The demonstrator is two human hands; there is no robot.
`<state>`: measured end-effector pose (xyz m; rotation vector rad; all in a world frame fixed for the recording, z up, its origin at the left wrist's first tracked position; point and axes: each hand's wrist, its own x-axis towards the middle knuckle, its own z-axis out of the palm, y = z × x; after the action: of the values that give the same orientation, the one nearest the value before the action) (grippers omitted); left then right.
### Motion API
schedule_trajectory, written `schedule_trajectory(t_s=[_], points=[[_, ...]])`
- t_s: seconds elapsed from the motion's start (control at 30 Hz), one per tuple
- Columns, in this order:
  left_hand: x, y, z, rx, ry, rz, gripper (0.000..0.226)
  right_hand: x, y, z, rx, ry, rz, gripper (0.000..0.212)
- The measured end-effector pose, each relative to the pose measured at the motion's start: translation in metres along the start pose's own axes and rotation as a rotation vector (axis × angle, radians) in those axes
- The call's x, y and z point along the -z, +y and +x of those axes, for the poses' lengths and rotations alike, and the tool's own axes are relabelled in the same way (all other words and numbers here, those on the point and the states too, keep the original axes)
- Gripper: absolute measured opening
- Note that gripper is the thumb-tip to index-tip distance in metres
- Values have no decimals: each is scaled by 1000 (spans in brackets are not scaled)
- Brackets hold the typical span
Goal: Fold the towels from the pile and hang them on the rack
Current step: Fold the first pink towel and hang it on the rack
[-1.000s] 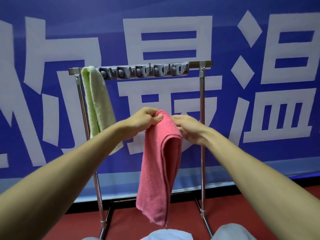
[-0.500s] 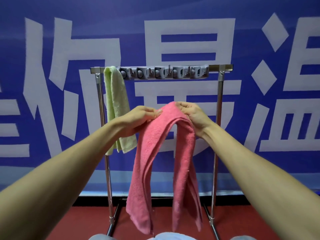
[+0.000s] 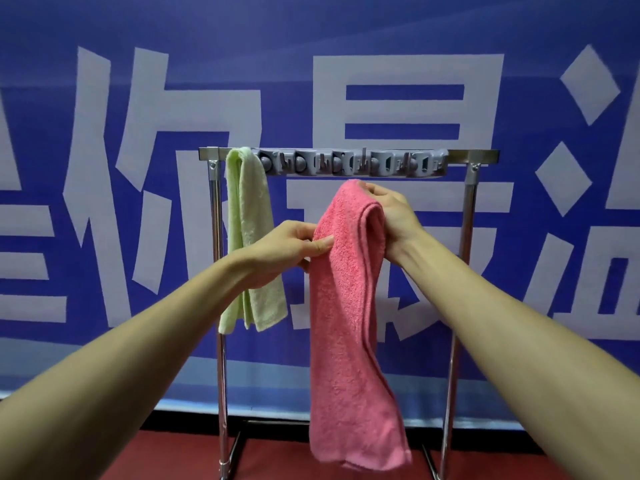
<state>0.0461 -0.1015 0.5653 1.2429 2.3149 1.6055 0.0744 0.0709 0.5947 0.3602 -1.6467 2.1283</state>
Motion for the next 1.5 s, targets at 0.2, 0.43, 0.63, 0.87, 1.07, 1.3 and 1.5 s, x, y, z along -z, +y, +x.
schedule_trajectory(t_s=[0.2, 0.43, 0.63, 0.87, 1.07, 1.3, 1.5], points=[[39, -3, 30, -45, 173, 82, 30, -28, 1, 54, -50, 12, 111, 7], [97, -2, 76, -61, 450, -7, 20, -63, -9, 112, -79, 54, 172, 37], [136, 12, 108, -83, 593, -112, 17, -87, -8, 162, -36, 176, 81, 36], [146, 14, 142, 40, 798, 106, 7, -102, 26, 186, -107, 113, 104, 25], [136, 1, 148, 163, 906, 397, 18, -92, 53, 192, -171, 175, 166, 15], [119, -43, 145, 144, 829, 137, 36, -73, 73, 184, -276, 98, 92, 16], [113, -45, 123, 70, 620, -88, 30, -68, 71, 176, -208, 119, -183, 16]])
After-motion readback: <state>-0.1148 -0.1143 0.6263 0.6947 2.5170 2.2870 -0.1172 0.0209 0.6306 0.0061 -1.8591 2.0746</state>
